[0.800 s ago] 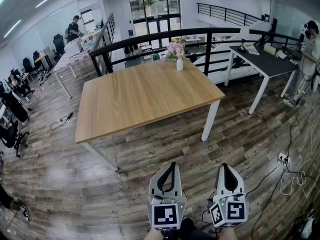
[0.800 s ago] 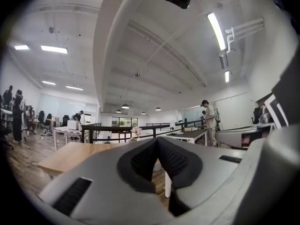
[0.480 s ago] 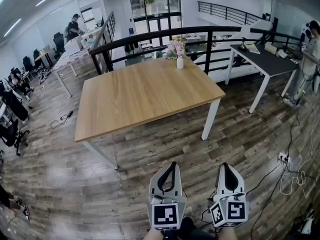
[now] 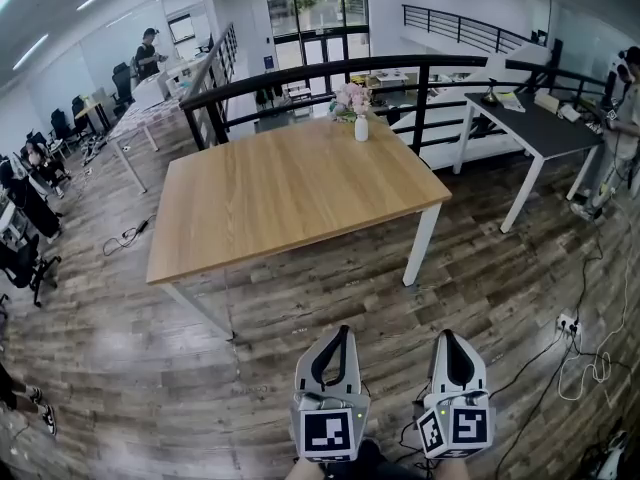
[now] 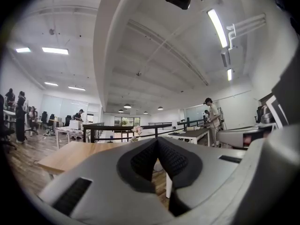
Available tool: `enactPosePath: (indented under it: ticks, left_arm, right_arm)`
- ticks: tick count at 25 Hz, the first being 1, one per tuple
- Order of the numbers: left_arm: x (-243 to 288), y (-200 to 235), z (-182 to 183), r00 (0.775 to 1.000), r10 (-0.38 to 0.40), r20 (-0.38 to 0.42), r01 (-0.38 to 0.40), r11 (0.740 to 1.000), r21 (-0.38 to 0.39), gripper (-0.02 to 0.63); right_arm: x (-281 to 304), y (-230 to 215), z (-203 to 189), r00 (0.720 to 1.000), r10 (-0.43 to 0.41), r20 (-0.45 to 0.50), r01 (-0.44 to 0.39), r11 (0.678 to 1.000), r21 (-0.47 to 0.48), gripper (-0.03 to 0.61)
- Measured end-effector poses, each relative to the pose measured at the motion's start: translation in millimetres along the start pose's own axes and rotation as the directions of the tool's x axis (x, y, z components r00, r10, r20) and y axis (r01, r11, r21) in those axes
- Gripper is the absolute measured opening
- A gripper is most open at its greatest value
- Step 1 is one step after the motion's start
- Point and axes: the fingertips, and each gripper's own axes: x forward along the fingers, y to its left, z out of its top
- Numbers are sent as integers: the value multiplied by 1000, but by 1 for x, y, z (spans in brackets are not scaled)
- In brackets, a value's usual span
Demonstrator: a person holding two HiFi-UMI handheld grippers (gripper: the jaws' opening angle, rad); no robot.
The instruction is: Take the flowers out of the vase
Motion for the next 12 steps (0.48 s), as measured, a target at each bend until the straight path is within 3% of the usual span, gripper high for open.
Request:
enactPosePath:
  ticks: [12]
  left_arm:
    - [13,-5,-9,998,63,-23,-63,998,1,35]
  right_arm:
    - [18,-25,-9,999,34,-26,-34,999,15,9]
